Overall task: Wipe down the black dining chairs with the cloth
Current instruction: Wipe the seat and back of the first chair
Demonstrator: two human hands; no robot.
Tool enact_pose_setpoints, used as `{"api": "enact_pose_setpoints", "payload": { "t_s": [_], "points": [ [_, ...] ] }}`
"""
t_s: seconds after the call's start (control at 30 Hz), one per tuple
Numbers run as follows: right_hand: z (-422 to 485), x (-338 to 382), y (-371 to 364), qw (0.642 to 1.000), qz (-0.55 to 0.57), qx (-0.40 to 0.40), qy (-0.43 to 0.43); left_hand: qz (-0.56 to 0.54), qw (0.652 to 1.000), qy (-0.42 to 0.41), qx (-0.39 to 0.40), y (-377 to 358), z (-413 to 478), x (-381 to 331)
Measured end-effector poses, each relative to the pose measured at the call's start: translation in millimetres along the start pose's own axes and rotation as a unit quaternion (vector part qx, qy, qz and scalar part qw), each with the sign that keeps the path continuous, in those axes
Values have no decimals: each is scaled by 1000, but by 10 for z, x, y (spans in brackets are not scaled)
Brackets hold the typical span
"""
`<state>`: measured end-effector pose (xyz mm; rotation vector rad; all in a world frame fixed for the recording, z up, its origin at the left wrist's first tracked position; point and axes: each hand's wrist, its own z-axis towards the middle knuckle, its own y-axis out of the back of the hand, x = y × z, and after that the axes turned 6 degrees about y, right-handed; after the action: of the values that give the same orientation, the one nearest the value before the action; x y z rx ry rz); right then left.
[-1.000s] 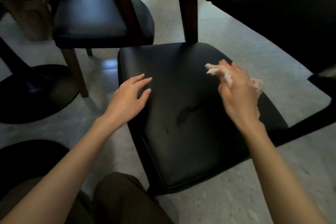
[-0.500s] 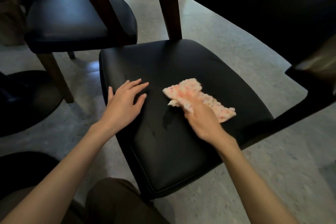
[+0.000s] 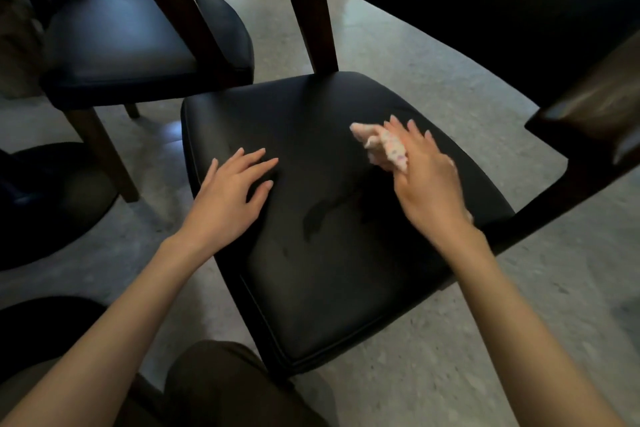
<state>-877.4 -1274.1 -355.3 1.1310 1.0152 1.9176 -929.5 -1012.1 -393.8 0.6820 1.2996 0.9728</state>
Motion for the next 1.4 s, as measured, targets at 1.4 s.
{"api": "enact_pose_setpoints", "payload": {
  "t_s": [1.4],
  "points": [
    [-44,-322,-243,987,-154,37,-15,-74,996,28,-27,44,13,-192]
  ]
}}
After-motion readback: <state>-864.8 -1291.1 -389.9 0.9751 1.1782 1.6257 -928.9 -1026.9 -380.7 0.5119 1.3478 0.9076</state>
